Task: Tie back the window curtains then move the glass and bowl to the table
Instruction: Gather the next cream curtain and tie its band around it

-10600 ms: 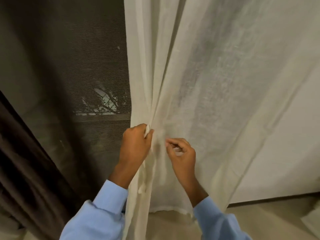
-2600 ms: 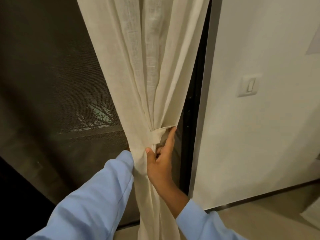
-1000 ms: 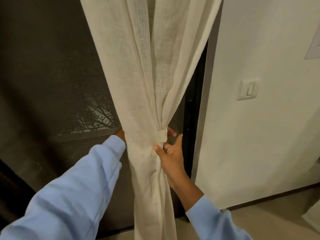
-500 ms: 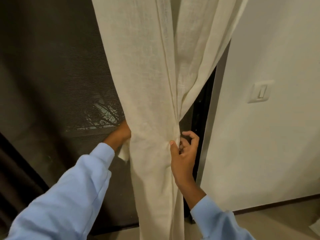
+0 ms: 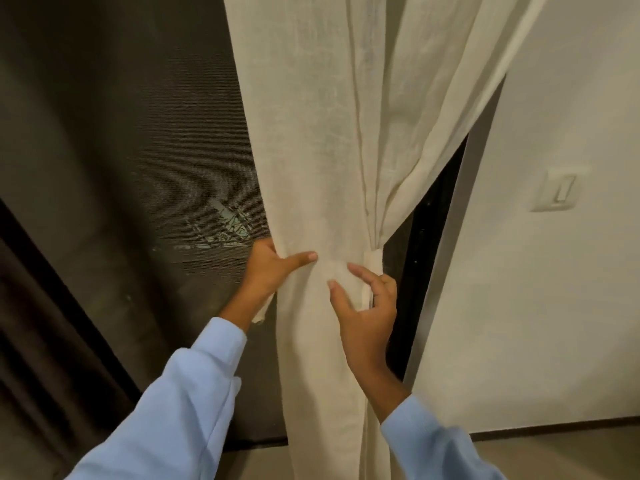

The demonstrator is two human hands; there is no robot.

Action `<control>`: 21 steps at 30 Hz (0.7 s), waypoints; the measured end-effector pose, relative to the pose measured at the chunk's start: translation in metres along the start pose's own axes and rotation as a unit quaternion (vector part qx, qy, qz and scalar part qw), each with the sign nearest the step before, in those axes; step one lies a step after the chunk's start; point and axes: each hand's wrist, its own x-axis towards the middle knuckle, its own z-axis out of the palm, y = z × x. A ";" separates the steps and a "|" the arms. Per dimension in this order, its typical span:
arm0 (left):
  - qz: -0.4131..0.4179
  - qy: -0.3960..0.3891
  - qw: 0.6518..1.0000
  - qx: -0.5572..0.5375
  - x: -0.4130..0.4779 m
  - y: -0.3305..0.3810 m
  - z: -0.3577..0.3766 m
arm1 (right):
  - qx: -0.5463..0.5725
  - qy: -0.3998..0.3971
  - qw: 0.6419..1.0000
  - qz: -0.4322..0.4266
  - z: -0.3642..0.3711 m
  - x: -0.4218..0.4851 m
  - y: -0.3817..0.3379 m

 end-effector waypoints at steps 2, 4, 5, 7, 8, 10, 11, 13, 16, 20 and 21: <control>0.007 -0.002 0.999 0.040 0.001 -0.005 0.008 | -0.062 0.019 0.998 -0.027 0.007 0.001 0.002; 0.015 -0.018 0.997 0.072 0.001 -0.007 0.017 | -0.121 0.033 0.992 -0.026 0.014 0.005 0.003; 0.028 -0.019 0.996 0.084 0.001 -0.007 0.020 | -0.136 0.036 0.990 -0.021 0.017 0.007 0.002; 0.041 -0.007 0.994 0.104 0.001 -0.008 0.023 | -0.139 0.047 0.989 -0.009 0.020 0.012 0.001; 0.046 0.002 0.992 0.118 0.000 -0.009 0.020 | -0.131 0.057 0.990 0.001 0.019 0.015 0.001; 0.053 0.020 0.990 0.127 -0.001 -0.012 0.010 | -0.119 0.078 0.989 0.027 0.014 0.024 0.002; 0.059 0.028 0.990 0.122 0.000 -0.015 0.003 | -0.111 0.091 0.989 0.038 0.010 0.030 0.003; 0.073 0.035 0.990 0.118 0.000 -0.017 -0.009 | -0.095 0.117 0.988 0.044 0.004 0.040 0.005; 0.109 0.056 0.975 0.186 -0.003 -0.015 -0.016 | -0.075 0.143 0.986 0.044 0.004 0.043 0.007; 0.258 0.110 0.902 0.329 -0.029 -0.009 -0.004 | -0.047 0.155 0.986 0.044 0.011 0.036 0.008; 0.302 0.111 0.879 0.352 -0.039 -0.009 0.001 | -0.047 0.152 0.986 0.047 0.013 0.033 0.007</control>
